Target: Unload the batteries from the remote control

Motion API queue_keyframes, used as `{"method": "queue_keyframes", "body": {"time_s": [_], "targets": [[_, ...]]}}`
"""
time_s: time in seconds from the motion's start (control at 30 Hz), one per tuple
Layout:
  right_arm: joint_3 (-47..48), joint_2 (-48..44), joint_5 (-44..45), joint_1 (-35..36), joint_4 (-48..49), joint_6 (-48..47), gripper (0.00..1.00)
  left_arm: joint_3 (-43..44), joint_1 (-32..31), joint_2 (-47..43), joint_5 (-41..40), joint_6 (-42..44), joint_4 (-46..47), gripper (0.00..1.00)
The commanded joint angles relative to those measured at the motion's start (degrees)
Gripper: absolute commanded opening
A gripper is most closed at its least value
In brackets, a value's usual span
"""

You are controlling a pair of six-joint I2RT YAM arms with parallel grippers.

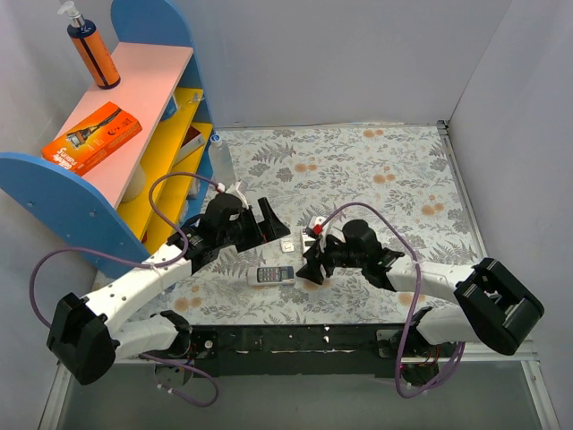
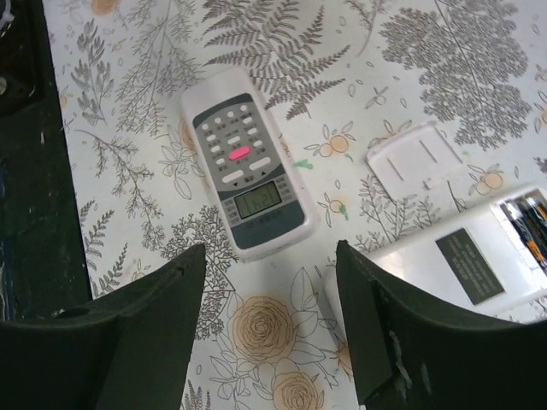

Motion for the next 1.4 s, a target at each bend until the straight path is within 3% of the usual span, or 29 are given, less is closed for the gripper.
{"method": "queue_keyframes", "body": {"time_s": [0.0,0.3,1.13,1.37], "targets": [[-1.39,0.62,-0.24,3.03,13.00,-8.53,0.70,0.10,0.31,-3.81,-6.40,-0.50,-5.33,0.98],[3.35,7.12,2.39,6.72,10.89,-12.31,0.71,-2.10,0.40,-8.57,-12.12,-1.99,-8.05,0.98],[2.22,17.85,5.30,11.03,13.52,-20.40,0.71,-6.23,0.40,-8.31,-12.47,-1.29,-7.70,0.98],[2.30,18.47,12.68,13.76,14.14,-22.25,0.70,-6.06,0.40,-8.48,-12.12,-1.11,-8.05,0.98]]}}
